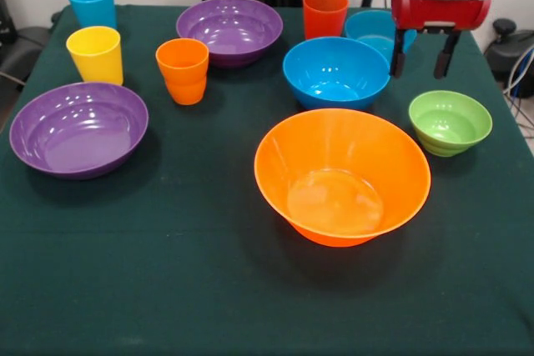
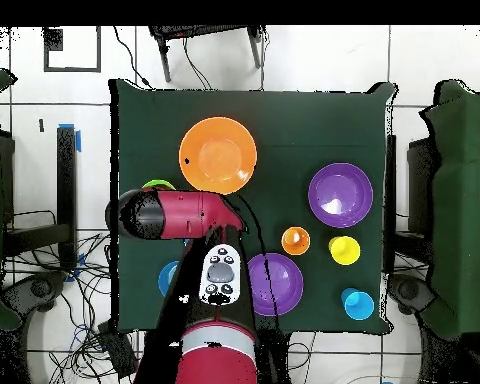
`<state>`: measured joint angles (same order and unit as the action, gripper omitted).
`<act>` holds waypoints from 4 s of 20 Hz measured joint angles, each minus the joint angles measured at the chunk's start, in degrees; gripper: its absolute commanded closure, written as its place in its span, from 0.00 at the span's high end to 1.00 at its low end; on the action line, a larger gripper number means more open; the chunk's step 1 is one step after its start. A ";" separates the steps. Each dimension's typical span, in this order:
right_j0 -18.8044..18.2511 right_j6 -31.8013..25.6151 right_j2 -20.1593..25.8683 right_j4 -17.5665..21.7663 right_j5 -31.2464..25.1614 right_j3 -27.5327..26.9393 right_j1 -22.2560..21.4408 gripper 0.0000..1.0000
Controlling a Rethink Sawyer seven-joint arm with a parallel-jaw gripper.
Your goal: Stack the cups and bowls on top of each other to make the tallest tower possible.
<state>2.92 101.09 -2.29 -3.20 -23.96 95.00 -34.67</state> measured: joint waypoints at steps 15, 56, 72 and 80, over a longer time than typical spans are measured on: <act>-0.89 0.00 0.56 -0.01 1.87 4.06 -0.03 1.00; -6.46 0.00 4.26 -0.02 3.17 7.08 -0.02 1.00; -6.33 0.00 4.34 -0.04 3.18 7.07 0.92 1.00; -6.81 0.00 4.49 -0.04 3.18 7.07 0.92 1.00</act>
<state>-3.89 101.09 2.20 -3.24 -20.77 102.07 -33.75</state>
